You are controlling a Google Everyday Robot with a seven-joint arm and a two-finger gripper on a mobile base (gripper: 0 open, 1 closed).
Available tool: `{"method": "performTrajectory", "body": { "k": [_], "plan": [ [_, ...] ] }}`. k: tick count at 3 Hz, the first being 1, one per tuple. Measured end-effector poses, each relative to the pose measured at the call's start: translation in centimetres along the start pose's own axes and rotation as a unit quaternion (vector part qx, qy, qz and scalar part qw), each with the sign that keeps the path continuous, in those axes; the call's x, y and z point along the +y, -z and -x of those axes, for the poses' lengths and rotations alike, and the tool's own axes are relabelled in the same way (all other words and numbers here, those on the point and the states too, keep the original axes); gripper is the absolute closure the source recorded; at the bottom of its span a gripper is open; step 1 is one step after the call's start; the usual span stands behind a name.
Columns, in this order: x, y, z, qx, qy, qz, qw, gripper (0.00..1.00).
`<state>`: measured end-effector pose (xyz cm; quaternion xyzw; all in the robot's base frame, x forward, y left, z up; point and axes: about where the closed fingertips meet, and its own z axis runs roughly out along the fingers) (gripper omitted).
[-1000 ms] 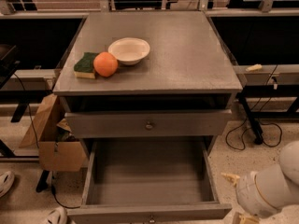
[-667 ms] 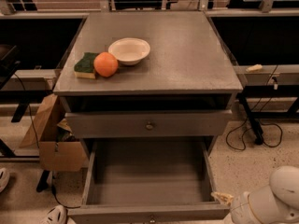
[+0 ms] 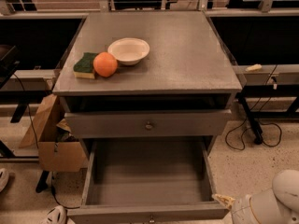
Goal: Close middle drawer
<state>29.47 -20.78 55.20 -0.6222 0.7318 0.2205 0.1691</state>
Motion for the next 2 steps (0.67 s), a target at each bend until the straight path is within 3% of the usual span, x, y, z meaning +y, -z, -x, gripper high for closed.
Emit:
{"method": "performTrajectory", "body": {
  "k": [1, 2],
  "plan": [
    [0.6, -2.4, -1.3, -0.022, -0.021, 0.006, 0.9995, 0.19],
    [1.1, -7.1, -1.7, -0.030, -0.035, 0.030, 0.9985, 0.42]
  ]
}}
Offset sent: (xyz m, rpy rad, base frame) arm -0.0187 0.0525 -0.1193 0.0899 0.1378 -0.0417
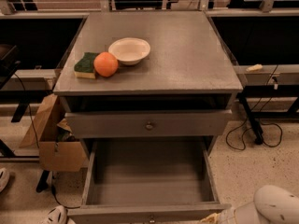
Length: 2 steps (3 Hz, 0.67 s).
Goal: Close middle drawer
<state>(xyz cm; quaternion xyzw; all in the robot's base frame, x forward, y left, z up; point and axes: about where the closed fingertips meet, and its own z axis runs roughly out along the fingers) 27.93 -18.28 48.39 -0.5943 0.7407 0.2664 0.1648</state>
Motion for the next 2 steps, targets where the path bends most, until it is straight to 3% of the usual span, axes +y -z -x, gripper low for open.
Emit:
{"method": "performTrajectory", "body": {
  "k": [1, 2],
  "plan": [
    [-1.0, -4.5, 0.8, -0.003, -0.005, 0.013, 0.9999, 0.65],
    [-3.1, -7.9, 1.7, -0.007, -0.014, 0.007, 0.9998, 0.88]
  ]
}}
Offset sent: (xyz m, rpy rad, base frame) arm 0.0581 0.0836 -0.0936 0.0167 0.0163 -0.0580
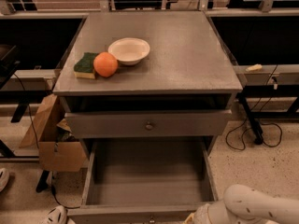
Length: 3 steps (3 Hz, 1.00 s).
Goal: Close middle drawer
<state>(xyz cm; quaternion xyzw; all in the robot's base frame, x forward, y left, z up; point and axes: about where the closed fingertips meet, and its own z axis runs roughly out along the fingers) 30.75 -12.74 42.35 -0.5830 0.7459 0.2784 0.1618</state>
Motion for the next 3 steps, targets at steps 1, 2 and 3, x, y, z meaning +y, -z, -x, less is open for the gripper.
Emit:
{"method": "performTrajectory", "body": {
  "k": [1, 2, 3],
  "plan": [
    [-2.9, -1.4, 1.0, 0.004, -0.006, -0.029, 0.9996, 0.85],
    [-4.7, -1.2, 1.2, 0.006, -0.012, -0.053, 0.9985, 0.61],
    [-5.4, -0.2, 1.2, 0.006, -0.002, -0.065, 0.9979, 0.38]
  ]
}}
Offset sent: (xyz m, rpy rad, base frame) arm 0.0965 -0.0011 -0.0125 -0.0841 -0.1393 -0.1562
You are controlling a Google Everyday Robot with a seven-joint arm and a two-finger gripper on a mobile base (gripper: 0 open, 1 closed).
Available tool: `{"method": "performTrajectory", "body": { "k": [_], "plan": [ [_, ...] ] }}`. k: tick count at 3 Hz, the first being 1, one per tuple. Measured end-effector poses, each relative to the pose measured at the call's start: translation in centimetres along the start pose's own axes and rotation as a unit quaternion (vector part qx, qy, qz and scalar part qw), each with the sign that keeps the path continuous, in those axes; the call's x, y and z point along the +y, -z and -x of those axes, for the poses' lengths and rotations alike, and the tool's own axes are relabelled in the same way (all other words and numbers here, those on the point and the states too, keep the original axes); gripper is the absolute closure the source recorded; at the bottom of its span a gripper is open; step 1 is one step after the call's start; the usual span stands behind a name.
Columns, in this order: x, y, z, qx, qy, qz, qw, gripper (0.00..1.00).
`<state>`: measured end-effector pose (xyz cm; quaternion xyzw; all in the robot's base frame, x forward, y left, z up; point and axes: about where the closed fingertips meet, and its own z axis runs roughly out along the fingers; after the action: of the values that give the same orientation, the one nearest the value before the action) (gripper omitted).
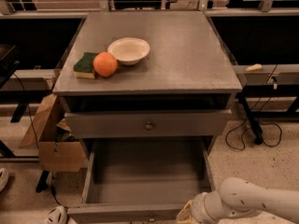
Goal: Close middle drawer
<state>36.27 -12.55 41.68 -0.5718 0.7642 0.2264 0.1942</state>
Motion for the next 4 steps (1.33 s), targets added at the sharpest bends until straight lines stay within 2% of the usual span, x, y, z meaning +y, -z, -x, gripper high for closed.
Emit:
{"method": "performTrajectory", "body": {
  "k": [1, 2, 3, 4],
  "plan": [
    [-2.2, 1.8, 0.9, 0.001, 0.027, -0.016, 0.9995, 0.15],
    [-1.3, 1.9, 0.7, 0.001, 0.027, -0.016, 0.9995, 0.00],
    [-1.1, 1.9, 0.6, 0.001, 0.027, -0.016, 0.9995, 0.00],
    [-2.6, 2.1, 1.2, 0.004, 0.033, -0.017, 0.9993, 0.06]
  ]
}}
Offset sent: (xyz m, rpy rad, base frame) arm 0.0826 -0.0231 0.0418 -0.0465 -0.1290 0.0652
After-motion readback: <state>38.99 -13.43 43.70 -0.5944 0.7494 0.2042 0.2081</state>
